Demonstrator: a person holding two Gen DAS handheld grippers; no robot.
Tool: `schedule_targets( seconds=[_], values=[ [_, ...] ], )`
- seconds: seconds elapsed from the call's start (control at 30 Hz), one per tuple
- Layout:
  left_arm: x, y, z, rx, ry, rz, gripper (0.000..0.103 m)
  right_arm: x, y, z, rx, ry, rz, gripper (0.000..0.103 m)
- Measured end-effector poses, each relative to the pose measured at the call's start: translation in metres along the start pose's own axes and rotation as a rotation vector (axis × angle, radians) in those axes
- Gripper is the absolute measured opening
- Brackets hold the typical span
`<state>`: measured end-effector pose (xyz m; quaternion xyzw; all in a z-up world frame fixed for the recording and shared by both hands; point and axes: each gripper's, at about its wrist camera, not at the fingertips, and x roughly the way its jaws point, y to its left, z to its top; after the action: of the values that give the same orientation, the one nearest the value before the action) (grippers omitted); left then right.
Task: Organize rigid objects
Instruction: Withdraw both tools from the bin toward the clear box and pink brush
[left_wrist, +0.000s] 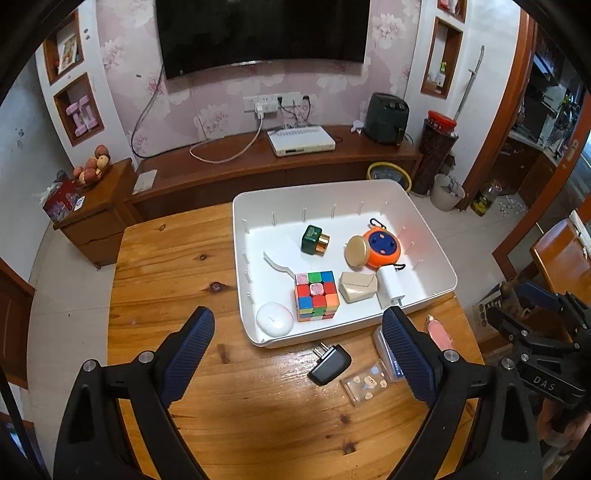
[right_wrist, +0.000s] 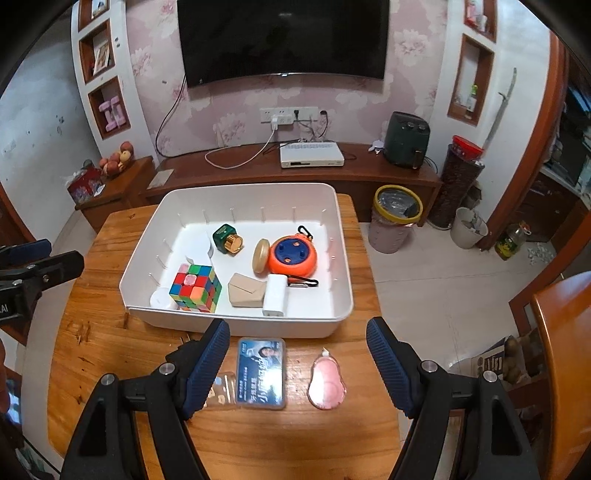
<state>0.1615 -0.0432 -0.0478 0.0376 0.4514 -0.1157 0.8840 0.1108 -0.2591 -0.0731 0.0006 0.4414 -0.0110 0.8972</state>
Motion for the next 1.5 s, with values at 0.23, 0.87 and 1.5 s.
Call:
schedule_targets(
  seconds=[0.23,0.87,1.5],
  values=[
    [-0.017,-0.007,-0.013,0.021,-0.056,-0.016,0.093,-0.012,-0.008,-0.018,0.006,-0.025,-0.004,0.077],
    [0.022,-0.018,-0.084,0.077,-0.037,0.015,0.094,0.02,-0.022,-0.08,0.055,-0.009,0.017,0.077],
    [0.105,-0.067,-0.109,0.137,0.186,-0.076,0.094,0.089,-0.033,-0.128,0.078,0.062,-0.04,0.077]
  ],
)
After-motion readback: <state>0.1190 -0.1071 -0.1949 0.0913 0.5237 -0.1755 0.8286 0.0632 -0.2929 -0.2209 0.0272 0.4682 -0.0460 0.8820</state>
